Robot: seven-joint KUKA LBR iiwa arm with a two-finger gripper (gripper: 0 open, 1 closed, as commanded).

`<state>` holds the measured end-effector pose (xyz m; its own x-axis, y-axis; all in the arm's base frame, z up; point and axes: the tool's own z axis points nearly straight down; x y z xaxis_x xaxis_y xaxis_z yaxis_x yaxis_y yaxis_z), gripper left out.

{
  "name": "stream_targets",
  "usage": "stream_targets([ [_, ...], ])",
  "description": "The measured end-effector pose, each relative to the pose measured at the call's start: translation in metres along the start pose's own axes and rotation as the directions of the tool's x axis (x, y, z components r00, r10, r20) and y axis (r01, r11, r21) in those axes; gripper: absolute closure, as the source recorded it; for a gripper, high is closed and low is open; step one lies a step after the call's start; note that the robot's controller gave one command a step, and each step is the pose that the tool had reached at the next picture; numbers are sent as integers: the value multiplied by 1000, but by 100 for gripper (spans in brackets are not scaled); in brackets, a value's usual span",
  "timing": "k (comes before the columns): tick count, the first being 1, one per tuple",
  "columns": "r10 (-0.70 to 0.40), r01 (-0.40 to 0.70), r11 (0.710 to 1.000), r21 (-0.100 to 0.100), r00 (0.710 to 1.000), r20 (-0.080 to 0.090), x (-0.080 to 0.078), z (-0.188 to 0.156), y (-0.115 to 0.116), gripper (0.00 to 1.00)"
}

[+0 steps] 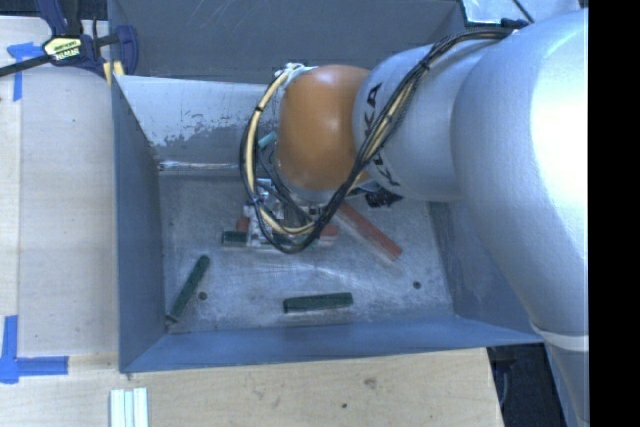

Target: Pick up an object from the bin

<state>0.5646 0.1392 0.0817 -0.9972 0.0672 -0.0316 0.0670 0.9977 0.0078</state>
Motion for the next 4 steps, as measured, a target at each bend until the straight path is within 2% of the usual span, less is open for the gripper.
stream_targets([
  [1, 0, 0, 1000, 0, 1000, 0, 0, 0, 0, 100],
  [2, 8, -8, 1000, 7, 1000, -29, -6, -35, 4, 100],
  [3, 22, -22, 1000, 7, 999, -28, -10, -73, -6, 0],
  [4, 22, -22, 1000, 7, 999, -28, -10, -73, -6, 0],
])
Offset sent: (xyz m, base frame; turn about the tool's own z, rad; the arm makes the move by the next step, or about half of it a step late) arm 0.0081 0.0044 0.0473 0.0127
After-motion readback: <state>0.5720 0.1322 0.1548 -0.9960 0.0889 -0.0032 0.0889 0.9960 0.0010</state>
